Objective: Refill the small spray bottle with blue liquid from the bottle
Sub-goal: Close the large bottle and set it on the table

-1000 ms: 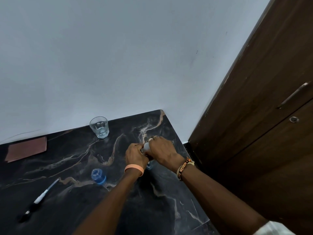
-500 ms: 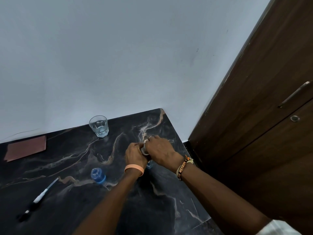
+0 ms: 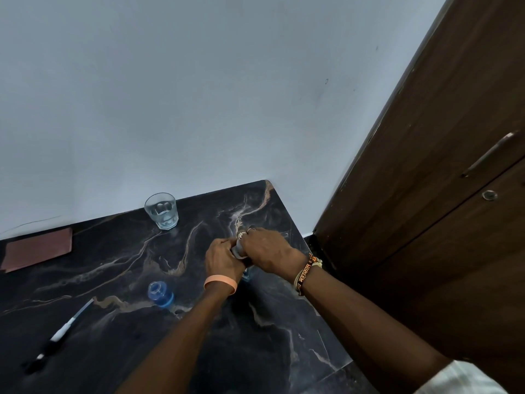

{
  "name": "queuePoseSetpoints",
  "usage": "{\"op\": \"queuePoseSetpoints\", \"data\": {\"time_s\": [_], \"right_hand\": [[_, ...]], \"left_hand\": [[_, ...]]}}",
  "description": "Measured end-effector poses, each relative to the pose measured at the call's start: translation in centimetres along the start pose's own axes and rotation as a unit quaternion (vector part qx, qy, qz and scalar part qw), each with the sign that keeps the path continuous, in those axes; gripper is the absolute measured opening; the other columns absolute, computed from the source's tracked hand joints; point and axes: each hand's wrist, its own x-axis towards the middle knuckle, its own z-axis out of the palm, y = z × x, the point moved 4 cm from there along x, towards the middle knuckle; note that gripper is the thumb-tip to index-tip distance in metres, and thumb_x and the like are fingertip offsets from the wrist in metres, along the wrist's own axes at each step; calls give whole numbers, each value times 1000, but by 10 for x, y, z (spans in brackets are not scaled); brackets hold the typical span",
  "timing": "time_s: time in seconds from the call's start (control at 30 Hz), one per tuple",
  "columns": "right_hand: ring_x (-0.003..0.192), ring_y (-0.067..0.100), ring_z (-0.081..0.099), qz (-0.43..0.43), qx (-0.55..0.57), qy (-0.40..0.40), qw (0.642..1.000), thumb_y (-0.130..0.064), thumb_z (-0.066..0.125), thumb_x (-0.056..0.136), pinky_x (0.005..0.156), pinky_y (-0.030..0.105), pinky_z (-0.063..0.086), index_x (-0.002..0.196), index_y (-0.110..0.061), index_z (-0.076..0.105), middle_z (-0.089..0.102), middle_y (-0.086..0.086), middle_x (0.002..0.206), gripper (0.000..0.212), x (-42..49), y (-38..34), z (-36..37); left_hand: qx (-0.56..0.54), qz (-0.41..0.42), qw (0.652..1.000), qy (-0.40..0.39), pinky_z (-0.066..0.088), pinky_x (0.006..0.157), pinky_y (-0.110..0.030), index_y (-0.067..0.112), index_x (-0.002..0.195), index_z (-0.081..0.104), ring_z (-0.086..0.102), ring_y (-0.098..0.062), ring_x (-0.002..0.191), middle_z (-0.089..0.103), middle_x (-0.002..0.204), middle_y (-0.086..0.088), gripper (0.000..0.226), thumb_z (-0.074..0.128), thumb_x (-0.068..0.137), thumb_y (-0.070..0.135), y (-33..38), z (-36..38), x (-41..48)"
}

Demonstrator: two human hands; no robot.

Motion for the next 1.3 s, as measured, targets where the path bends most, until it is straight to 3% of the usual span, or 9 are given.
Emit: {"op": "queuePoseSetpoints", "data": {"time_s": [0.17,0.3,0.47,0.63,0.7,0.8,0.97,1.17,1.3], "right_hand": [[113,33,58,23,3,14,1000,-15,50,99,84,44,53,129,-5,44,59,15,123,32,-1,-2,5],[105,31,61,-14,-67,14,998,-21,52,99,71,40,51,130,-13,49,59,11,117,33,0,1,4],[96,31,65,21,-82,-12,996,-21,50,99,60,38,44,137,-16,41,62,11,113,39,0,-3,11],[87,27,65,19,-123,39,991,-28,40,103,54,36,37,128,-12,43,64,10,103,30,2,-6,9],[83,27,68,32,-106,32,993,-30,36,104,53,35,38,128,-10,40,66,9,100,31,1,-5,12],[86,28,69,33,-86,21,996,-22,47,102,55,36,46,131,-9,39,66,9,103,32,3,-7,13],[85,29,68,23,-101,31,994,-23,41,103,53,36,40,129,-10,42,65,10,104,28,4,-6,10],[96,32,68,30,-31,-12,999,-18,46,101,67,42,51,130,-7,41,65,12,112,31,10,-6,13],[92,31,69,24,-85,6,996,-18,49,100,57,36,42,130,-7,42,67,10,108,33,10,-4,9]], "left_hand": [[4,2,1000,5,53,78,-29,17,95,75,64,-20,89,68,98,-6,36,87,61,22,1,-1,1],[5,-9,1000,-3,49,76,-24,17,98,75,62,-18,89,66,100,-4,46,90,56,25,1,0,1],[15,10,1000,-4,53,75,-31,16,87,75,64,-20,85,68,92,-5,23,83,66,22,0,1,2],[24,5,1000,17,49,75,-24,15,95,75,63,-20,87,67,97,-7,24,78,71,16,-1,1,2],[20,8,1000,13,48,70,-22,15,90,76,63,-18,82,68,94,-7,17,74,73,14,-2,2,3],[21,4,1000,10,49,69,-22,15,89,76,63,-18,82,68,93,-6,16,75,72,13,-4,2,4],[19,5,999,28,45,74,-21,12,95,75,62,-19,87,66,97,-7,25,79,70,14,-2,2,4],[21,3,999,29,46,70,-20,14,90,75,63,-15,82,67,93,-4,17,78,74,20,-5,0,3],[4,1,1000,30,44,75,-21,12,95,75,61,-17,85,66,98,-6,37,88,60,18,-4,0,2]]}}
